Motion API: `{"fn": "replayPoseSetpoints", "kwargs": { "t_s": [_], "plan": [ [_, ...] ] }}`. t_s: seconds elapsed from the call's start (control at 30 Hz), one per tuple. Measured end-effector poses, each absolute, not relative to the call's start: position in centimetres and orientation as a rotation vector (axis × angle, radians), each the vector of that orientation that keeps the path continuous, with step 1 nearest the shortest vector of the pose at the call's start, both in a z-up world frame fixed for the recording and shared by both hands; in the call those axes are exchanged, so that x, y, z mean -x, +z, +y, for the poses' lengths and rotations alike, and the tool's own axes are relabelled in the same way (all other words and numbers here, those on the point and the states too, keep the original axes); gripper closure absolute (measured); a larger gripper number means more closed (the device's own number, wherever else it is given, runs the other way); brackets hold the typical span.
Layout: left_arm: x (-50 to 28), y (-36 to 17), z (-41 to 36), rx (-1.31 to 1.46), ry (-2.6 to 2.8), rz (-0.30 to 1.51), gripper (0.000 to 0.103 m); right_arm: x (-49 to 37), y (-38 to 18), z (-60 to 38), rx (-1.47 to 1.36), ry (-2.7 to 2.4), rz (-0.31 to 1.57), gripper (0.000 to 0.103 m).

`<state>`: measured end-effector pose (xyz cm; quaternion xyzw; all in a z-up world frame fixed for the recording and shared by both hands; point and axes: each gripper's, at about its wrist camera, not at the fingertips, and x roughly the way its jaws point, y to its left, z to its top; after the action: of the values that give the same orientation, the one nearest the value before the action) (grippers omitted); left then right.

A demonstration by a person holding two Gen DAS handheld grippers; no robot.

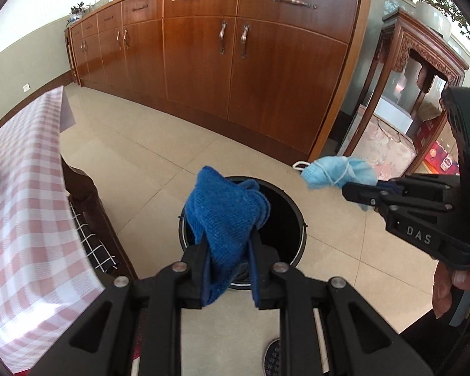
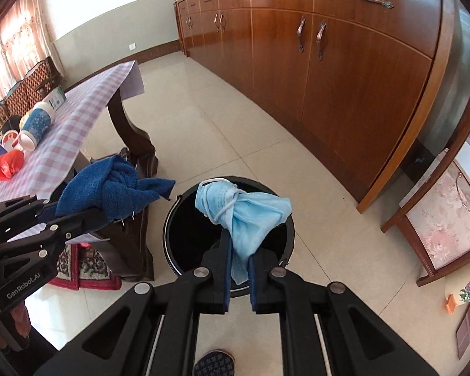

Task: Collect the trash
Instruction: 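Open both grippers to drop the towel and cloth into the bin, then move both tools back over the table toward the remaining items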

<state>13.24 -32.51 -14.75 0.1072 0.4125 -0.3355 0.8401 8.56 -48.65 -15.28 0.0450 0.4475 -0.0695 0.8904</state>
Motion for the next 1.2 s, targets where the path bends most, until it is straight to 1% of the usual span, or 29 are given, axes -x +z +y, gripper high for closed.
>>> {"fn": "replayPoseSetpoints", "kwargs": {
  "t_s": [0.23, 0.27, 0.3, 0.33, 0.37, 0.4, 0.43, 0.47, 0.53, 0.57, 0.6, 0.63, 0.67, 0.77, 0.97, 1.2],
  "plan": [
    [-15.7, -19.4, -34.9, -0.25, -0.676, 0.976, 0.081, -12.7, -21.0, -50.0, -0.027, -0.041, 1.071, 0.093],
    [-15.9, -19.9, -35.1, -0.252, -0.669, 0.979, 0.076, -13.3, -21.8, -50.1, -0.028, -0.02, 1.09, 0.093],
    [-16.1, -20.3, -35.2, -0.253, -0.661, 0.98, 0.065, -14.0, -22.7, -50.1, -0.021, -0.002, 1.115, 0.091],
    [-16.3, -20.5, -35.3, -0.252, -0.653, 0.984, 0.058, -14.7, -23.7, -50.2, -0.008, -0.002, 1.15, 0.076],
    [-16.4, -20.5, -35.2, -0.249, -0.644, 0.983, 0.043, -15.0, -24.5, -50.5, 0.0, -0.02, 1.164, 0.048],
    [-16.7, -20.3, -35.4, -0.25, -0.632, 0.976, 0.035, -15.2, -24.9, -51.0, 0.0, -0.042, 1.163, 0.034],
    [-16.8, -20.2, -35.4, -0.254, -0.621, 0.966, 0.034, -15.1, -25.0, -51.5, -0.008, -0.066, 1.156, 0.021],
    [-16.7, -19.8, -35.3, -0.256, -0.611, 0.959, 0.033, -14.9, -25.0, -52.0, -0.02, -0.086, 1.15, 0.02],
    [-16.4, -18.9, -35.3, -0.254, -0.605, 0.949, 0.025, -14.3, -24.6, -52.9, -0.04, -0.136, 1.136, 0.018],
    [-16.1, -18.2, -35.3, -0.263, -0.591, 0.941, 0.015, -13.7, -24.0, -53.3, -0.068, -0.153, 1.119, 0.016],
    [-15.7, -17.5, -35.4, -0.262, -0.601, 0.937, 0.01, -13.2, -23.3, -53.6, -0.1, -0.162, 1.097, 0.015],
    [-15.1, -16.7, -35.4, -0.257, -0.618, 0.929, 0.007, -12.5, -22.4, -53.7, -0.127, -0.174, 1.066, 0.01],
    [-14.7, -15.9, -35.1, -0.254, -0.621, 0.907, 0.002, -11.9, -21.5, -53.7, -0.138, -0.188, 1.032, 0.001],
    [-12.6, -13.0, -34.8, -0.237, -0.632, 0.86, 0.002, -10.0, -18.4, -52.6, -0.131, -0.224, 0.93, 0.0],
    [-10.0, -8.7, -33.5, -0.248, -0.631, 0.777, 0.002, -7.1, -12.8, -51.0, -0.129, -0.299, 0.806, 0.0],
    [-9.1, -5.8, -29.0, -0.196, -0.581, 0.686, 0.002, -4.3, -7.2, -49.1, -0.162, -0.297, 0.682, 0.0]
  ]
}}
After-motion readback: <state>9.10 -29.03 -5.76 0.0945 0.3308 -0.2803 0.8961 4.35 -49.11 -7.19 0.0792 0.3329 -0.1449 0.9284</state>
